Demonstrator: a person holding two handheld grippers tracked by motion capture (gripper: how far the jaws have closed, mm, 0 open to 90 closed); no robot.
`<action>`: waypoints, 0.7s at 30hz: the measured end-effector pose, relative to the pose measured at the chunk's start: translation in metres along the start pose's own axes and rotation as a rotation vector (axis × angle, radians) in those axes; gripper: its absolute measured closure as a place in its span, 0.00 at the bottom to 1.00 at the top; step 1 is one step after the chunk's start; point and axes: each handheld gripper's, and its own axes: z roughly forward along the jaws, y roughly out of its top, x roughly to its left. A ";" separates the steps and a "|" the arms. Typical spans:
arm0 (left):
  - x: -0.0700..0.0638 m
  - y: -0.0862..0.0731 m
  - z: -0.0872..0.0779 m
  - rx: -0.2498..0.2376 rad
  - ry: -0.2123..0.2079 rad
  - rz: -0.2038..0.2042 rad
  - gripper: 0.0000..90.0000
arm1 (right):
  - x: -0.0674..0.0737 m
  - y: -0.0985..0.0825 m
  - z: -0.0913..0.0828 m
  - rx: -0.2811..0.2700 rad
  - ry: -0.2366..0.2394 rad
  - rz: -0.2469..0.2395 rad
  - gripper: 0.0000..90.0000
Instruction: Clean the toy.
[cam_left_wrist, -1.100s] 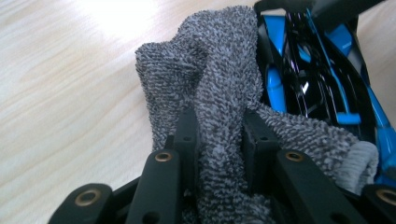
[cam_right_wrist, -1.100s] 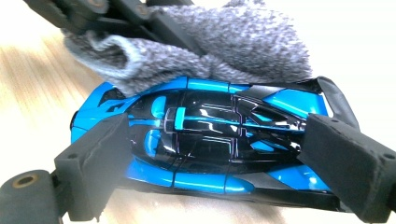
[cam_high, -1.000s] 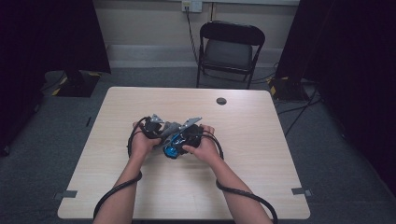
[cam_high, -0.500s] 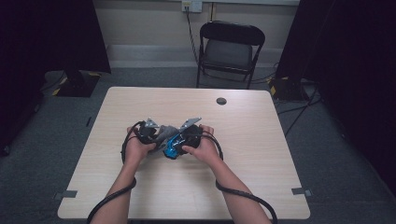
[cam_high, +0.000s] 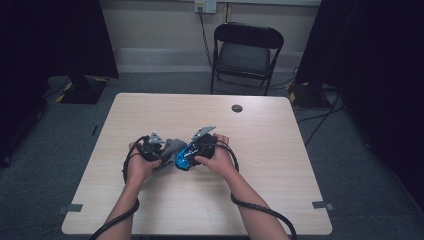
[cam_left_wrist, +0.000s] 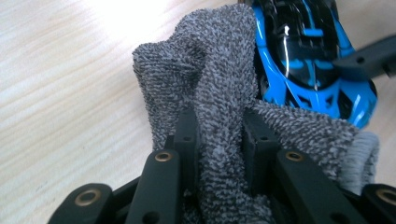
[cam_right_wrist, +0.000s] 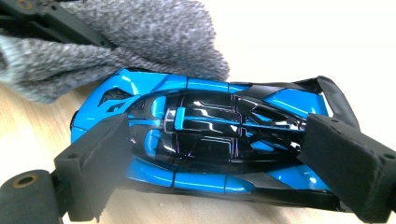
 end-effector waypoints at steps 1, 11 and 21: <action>-0.001 -0.002 -0.003 0.007 -0.006 0.003 0.79 | 0.000 0.000 0.000 -0.001 0.001 0.000 0.09; -0.012 -0.014 -0.013 0.004 -0.004 0.011 0.79 | 0.000 -0.001 0.000 -0.008 0.001 -0.002 0.09; -0.022 -0.028 -0.026 0.003 -0.015 -0.001 0.79 | 0.000 -0.002 0.000 -0.016 0.001 0.002 0.09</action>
